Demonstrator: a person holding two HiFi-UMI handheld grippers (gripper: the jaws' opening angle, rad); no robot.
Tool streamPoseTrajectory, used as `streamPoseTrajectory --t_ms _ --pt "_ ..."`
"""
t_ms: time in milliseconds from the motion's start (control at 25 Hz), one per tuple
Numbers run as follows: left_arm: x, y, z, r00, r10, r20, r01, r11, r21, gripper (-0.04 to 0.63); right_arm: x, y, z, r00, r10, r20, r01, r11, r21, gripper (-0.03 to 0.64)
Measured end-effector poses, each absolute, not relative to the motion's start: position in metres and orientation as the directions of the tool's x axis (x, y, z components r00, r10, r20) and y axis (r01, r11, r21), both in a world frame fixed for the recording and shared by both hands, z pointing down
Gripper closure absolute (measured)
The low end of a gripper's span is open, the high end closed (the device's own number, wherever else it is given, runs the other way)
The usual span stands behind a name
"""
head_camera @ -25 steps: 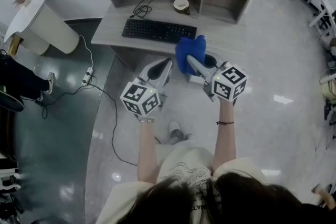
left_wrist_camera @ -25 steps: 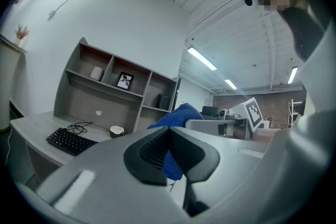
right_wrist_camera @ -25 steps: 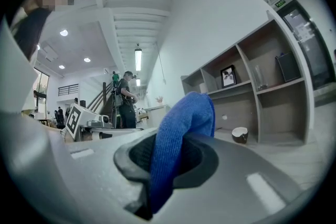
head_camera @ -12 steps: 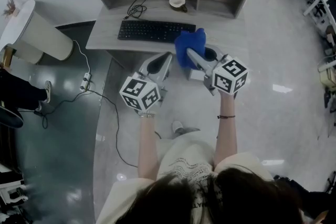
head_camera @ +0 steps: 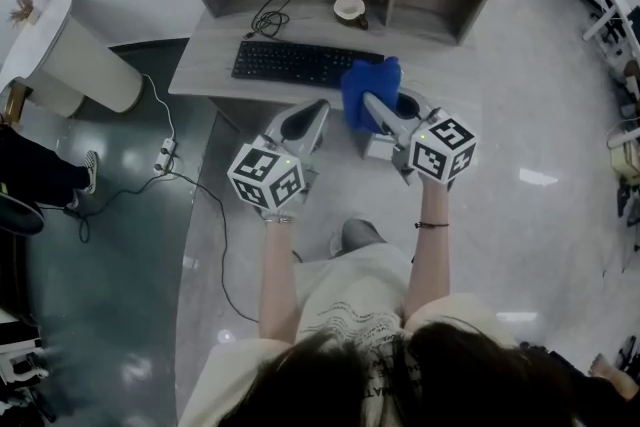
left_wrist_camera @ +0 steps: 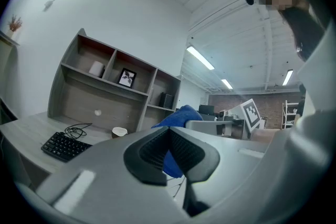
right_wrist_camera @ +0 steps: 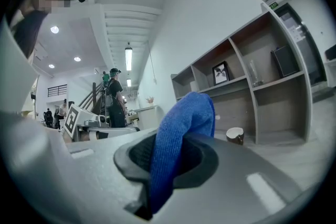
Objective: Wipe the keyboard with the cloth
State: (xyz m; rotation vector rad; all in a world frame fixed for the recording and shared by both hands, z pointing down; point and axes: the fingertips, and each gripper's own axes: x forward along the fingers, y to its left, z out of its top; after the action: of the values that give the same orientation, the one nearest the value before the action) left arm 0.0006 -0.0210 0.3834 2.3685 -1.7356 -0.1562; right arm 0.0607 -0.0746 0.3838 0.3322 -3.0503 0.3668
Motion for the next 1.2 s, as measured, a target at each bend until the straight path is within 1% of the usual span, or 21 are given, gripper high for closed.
streamPoseTrajectory --t_ms 360,520,760,1200 --pt "-0.02 -0.049 0.384 0.29 -0.957 0.026 -0.934 -0.276 0.228 0.591 0.037 -0.099 0.387 -0.98 -0.179 0.091 -0.196 0.955 -0.222 0.558" --pt "-0.031 -0.065 0.383 0.28 -0.96 0.02 -0.936 -0.268 0.227 0.591 0.024 -0.114 0.391 -0.98 -0.154 0.126 -0.178 0.963 -0.201 0.558" --pt "-0.045 -0.092 0.38 0.267 -0.963 0.021 -0.94 -0.256 0.225 0.591 0.01 -0.146 0.387 -0.982 -0.14 0.129 -0.165 0.965 -0.203 0.558" --pt "-0.056 -0.135 0.398 0.242 -0.968 0.061 -0.939 -0.218 0.267 0.591 -0.003 -0.191 0.405 -0.98 -0.11 0.163 -0.149 0.957 -0.248 0.558"
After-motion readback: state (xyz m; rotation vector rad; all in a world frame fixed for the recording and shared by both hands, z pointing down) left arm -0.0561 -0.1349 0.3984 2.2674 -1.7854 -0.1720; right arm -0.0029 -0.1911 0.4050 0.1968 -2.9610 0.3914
